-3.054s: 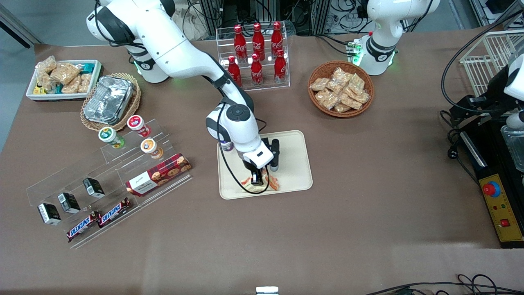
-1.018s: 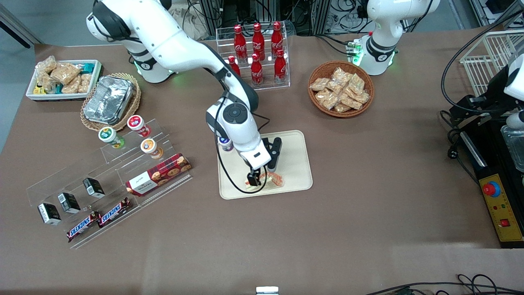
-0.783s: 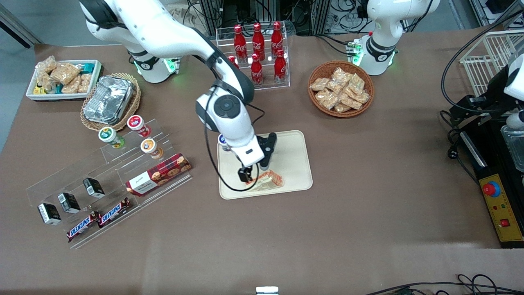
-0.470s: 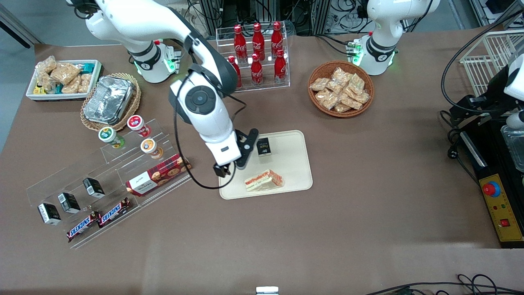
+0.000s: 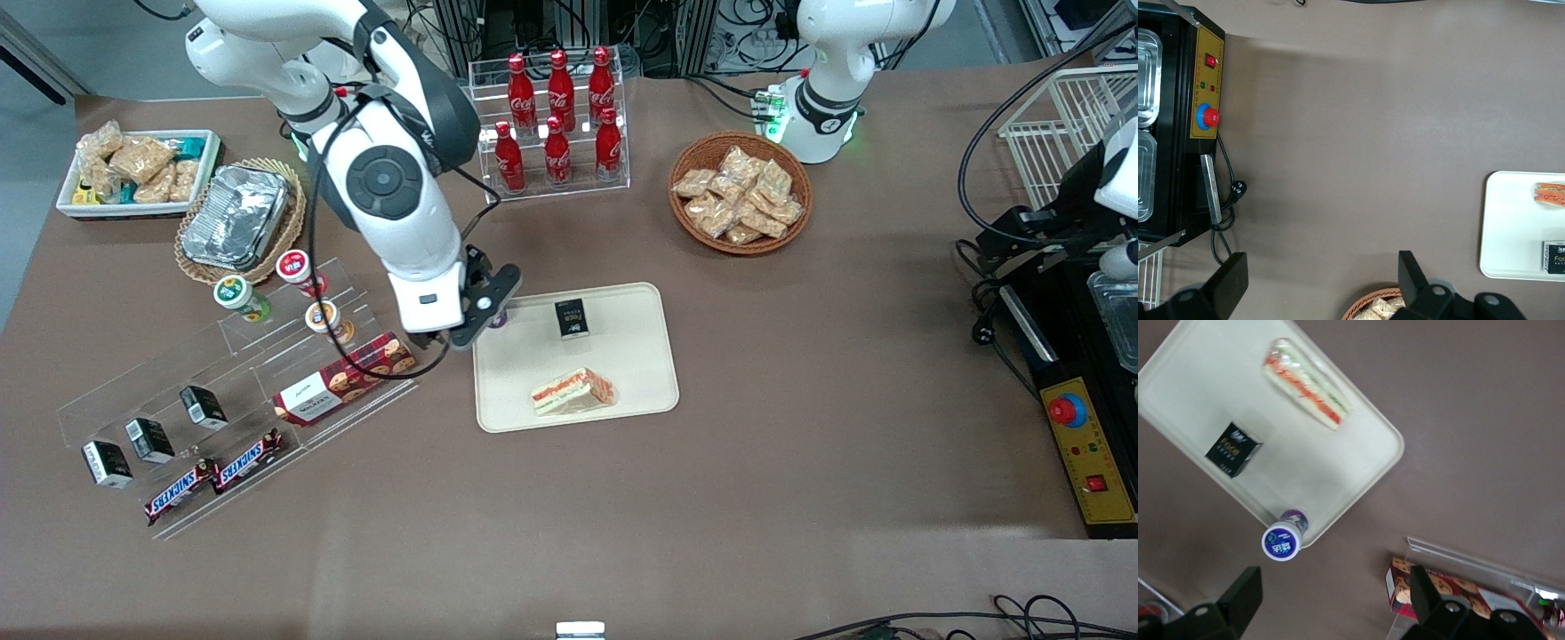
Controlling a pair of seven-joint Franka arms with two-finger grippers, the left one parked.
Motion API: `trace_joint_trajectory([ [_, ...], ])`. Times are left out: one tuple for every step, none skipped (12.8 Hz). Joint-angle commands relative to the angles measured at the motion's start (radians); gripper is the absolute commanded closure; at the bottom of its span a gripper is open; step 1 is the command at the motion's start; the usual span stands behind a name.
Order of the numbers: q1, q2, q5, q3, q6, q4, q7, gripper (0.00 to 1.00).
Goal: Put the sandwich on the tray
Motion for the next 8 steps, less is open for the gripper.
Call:
trace_joint_trajectory([
  [-0.009,-0.068,-0.019,-0.057,-0.038,-0.006,0.098,0.01],
  [-0.030,-0.082,-0.020,-0.071,-0.078,-0.006,0.119,0.01],
  [-0.083,-0.119,-0.026,-0.066,-0.113,-0.006,0.147,0.01],
  [-0.148,-0.143,-0.030,-0.059,-0.129,-0.006,0.170,0.01],
  [-0.215,-0.171,-0.026,-0.039,-0.139,-0.006,0.168,0.01],
  [-0.283,-0.194,-0.024,-0.014,-0.161,-0.006,0.167,0.01],
  [-0.339,-0.220,-0.024,-0.002,-0.199,-0.009,0.164,0.01],
  [-0.376,-0.237,-0.026,-0.002,-0.221,-0.011,0.170,0.01],
])
